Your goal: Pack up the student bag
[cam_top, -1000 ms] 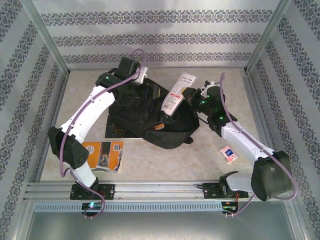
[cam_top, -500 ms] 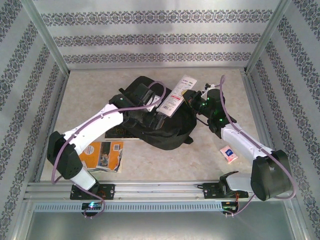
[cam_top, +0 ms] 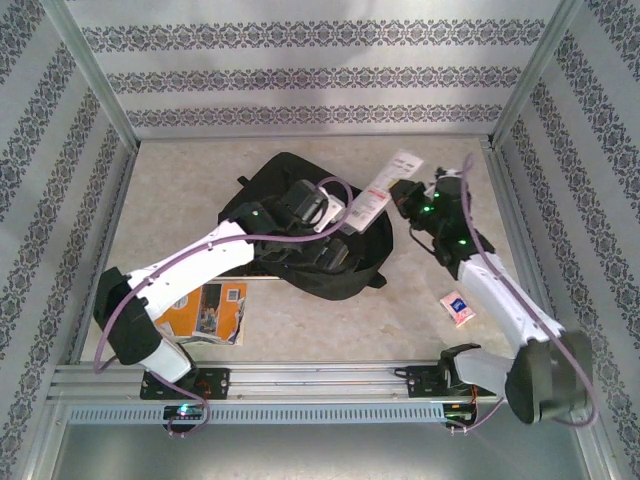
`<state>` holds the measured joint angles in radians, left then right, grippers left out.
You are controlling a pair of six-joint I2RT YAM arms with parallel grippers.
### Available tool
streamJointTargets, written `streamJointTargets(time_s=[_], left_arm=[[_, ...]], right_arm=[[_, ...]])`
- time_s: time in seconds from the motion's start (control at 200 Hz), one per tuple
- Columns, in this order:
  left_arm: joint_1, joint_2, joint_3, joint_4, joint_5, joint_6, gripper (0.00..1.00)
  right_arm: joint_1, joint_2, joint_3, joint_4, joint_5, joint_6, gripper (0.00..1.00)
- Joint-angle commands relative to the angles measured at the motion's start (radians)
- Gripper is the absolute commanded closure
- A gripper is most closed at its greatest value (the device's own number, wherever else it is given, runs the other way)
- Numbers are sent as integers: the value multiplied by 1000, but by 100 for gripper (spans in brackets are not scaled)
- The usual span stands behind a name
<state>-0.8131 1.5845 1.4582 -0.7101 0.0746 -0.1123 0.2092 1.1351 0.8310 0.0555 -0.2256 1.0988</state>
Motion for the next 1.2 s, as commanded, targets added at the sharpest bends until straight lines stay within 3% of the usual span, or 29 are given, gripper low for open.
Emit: streamJointTargets(time_s=[0.0,0.13,0.34,0.61,0.675,0.719,0.839,0.924,1.199], left_arm=[[-64,76,92,-38,-64,37,5],[-112,168,179,-82,-95,58,4],[-139,320,339,-184,-102,59,4],[-136,394,363,-218,-110,63,19],[-133,399,355,-213,-109,62,26],[-130,400,352,-211,-100,63,37],[-124,400,351,-218,-76,66,71],[-118,388,353,-228,-67,68,100],[-22,143,221,-87,-38,-31,100]], right_arm=[[-46,-131,96,-254,188,-145,97],[-128,-227,107,-368,259,-177,96],[-203,-274,97,-427,228,-185,95],[-216,-279,93,-426,206,-175,93],[-217,-275,94,-421,196,-169,94],[-216,-270,93,-420,192,-166,93],[-219,-268,90,-416,189,-162,94],[-220,-270,89,-410,187,-160,94],[-218,-275,93,-407,158,-159,93]])
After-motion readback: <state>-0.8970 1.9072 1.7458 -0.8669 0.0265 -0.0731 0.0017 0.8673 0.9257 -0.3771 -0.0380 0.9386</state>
